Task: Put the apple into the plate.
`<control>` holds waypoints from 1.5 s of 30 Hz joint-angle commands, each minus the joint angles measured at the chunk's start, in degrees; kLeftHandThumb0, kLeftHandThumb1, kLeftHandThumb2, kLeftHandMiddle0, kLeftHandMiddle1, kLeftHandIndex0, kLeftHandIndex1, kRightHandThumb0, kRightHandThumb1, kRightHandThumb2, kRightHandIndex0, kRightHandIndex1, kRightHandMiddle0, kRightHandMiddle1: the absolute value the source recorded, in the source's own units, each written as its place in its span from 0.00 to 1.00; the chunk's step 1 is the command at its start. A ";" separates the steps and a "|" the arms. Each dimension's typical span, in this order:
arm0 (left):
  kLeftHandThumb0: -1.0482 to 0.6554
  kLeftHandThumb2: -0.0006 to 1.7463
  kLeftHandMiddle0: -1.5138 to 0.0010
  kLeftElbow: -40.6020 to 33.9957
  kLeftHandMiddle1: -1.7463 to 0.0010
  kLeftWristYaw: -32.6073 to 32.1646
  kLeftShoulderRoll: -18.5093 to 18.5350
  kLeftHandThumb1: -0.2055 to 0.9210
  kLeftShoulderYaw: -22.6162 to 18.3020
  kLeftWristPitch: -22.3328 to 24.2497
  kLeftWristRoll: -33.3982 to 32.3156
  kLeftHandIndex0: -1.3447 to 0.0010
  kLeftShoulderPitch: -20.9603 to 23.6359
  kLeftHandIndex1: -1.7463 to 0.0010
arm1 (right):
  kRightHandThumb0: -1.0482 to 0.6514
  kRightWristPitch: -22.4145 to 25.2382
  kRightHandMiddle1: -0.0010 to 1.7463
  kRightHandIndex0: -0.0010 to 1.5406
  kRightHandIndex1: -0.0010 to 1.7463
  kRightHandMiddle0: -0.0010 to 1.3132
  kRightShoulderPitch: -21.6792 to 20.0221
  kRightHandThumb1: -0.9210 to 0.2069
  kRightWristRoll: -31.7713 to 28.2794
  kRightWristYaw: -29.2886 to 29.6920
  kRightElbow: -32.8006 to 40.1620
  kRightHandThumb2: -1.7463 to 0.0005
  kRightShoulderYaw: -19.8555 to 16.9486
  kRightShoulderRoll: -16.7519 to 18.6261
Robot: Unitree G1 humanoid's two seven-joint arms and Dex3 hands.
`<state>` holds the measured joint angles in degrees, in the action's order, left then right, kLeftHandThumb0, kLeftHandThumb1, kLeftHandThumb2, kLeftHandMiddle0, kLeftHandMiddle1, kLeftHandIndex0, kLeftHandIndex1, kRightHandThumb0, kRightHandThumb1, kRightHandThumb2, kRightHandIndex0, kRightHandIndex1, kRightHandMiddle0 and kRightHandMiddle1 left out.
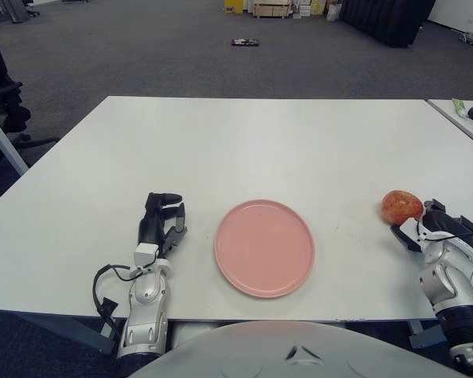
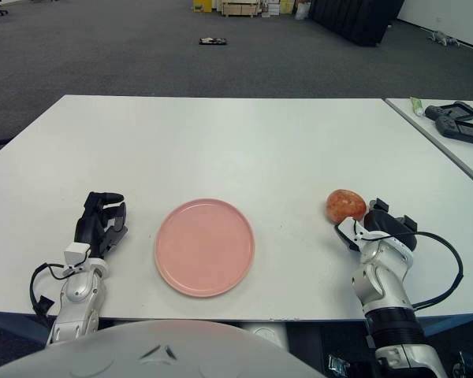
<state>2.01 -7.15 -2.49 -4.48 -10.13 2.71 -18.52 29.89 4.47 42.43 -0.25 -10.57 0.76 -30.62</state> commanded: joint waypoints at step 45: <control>0.41 0.31 0.74 -0.12 0.11 -0.64 -0.03 0.99 -0.50 2.71 0.51 0.85 -1.24 0.00 | 0.01 -23.48 0.00 0.00 0.00 0.00 -0.24 0.32 -8.59 7.84 -3.00 0.71 -0.45 -3.54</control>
<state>0.31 -7.16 -2.50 -4.92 -8.33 2.79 -19.41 8.07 6.05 34.27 6.20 -12.04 0.92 -33.01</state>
